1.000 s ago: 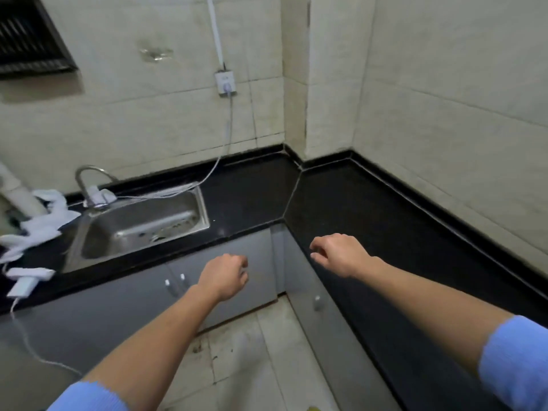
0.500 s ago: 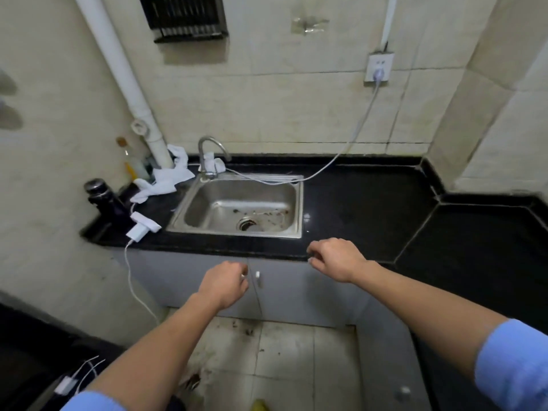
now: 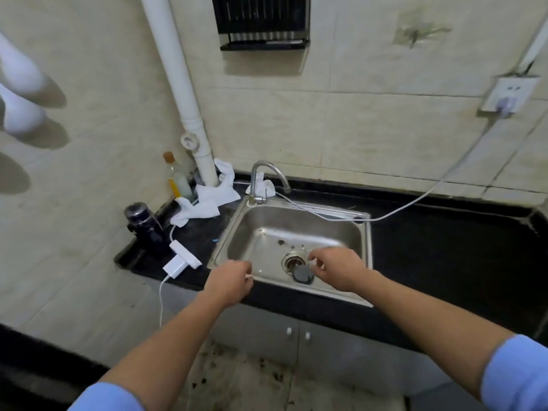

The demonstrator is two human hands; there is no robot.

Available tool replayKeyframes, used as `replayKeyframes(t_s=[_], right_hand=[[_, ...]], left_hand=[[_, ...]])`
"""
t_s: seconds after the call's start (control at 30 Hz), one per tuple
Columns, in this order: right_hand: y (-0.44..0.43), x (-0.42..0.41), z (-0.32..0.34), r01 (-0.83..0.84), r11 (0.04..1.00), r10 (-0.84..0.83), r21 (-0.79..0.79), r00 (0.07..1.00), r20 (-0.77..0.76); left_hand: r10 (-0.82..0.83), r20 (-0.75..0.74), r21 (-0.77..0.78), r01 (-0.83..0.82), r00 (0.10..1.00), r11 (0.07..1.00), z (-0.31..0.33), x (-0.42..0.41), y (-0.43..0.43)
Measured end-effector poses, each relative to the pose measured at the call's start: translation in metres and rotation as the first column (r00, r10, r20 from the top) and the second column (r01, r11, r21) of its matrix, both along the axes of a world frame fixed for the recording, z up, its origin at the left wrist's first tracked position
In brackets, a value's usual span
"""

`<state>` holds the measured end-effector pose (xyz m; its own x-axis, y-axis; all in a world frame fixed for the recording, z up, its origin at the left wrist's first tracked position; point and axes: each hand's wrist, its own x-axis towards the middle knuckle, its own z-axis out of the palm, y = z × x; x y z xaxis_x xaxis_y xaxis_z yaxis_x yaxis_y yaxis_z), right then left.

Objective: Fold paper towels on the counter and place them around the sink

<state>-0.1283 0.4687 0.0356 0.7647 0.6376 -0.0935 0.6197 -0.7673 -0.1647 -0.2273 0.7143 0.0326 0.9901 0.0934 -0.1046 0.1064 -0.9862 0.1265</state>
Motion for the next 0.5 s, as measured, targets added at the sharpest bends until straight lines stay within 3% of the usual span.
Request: replayKeyframes(t_s=[0.23,0.5], right_hand=[[0.065,0.068,-0.021,-0.078,0.997,0.075,-0.027,0.994,-0.084],[0.157,0.168,-0.052,-0.202,0.979,0.198,-0.020,0.971,-0.137]], left_hand=[[0.082,-0.056,-0.061,-0.086,0.995,0.994,-0.023,0.057,0.063],[0.209,-0.113,-0.026,-0.213,0.971,0.977,-0.036,0.133,0.145]])
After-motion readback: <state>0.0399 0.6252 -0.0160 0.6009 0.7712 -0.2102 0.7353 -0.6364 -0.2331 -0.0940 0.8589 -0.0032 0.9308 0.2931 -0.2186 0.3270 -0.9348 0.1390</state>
